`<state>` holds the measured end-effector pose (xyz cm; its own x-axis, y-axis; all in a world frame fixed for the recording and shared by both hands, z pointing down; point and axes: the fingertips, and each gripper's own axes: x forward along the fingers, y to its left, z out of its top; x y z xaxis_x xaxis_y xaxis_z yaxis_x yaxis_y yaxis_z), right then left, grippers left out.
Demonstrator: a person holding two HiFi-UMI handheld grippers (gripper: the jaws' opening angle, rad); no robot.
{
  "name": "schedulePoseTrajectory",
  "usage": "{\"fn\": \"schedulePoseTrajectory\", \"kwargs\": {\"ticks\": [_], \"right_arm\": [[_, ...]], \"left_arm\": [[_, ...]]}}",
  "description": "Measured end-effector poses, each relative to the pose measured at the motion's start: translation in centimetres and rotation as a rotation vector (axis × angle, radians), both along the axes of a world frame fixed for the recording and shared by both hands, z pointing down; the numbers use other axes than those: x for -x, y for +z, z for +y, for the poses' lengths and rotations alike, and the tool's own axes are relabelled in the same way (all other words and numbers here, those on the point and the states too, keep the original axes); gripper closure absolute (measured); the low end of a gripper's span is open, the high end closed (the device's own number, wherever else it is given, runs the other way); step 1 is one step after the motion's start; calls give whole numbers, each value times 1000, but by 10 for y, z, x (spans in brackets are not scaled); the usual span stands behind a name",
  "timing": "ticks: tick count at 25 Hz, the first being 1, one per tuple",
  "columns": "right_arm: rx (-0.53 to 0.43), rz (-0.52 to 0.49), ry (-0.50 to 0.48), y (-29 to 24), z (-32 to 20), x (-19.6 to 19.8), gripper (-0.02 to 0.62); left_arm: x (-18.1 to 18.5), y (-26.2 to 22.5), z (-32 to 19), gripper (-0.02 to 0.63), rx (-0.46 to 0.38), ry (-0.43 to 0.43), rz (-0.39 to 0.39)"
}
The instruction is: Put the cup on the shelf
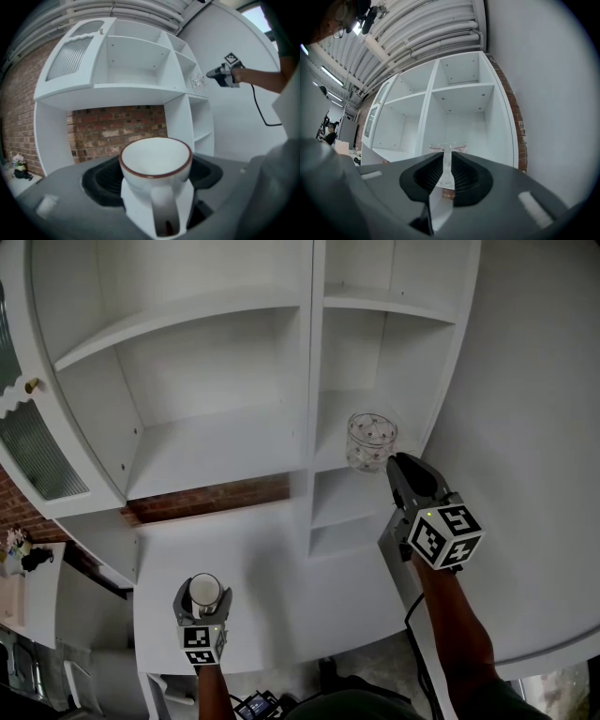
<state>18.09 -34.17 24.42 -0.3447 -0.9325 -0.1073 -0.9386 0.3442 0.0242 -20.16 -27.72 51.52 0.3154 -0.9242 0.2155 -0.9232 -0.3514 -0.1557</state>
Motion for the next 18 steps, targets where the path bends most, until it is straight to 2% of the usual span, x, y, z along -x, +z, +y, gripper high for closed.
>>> {"fn": "schedulePoseTrajectory", "kwargs": {"ticks": [18], "right_arm": [[-18,-36,10,1,-36,1,535]], "left_arm": [[-7,-73,3,215,-61,24,7]]}}
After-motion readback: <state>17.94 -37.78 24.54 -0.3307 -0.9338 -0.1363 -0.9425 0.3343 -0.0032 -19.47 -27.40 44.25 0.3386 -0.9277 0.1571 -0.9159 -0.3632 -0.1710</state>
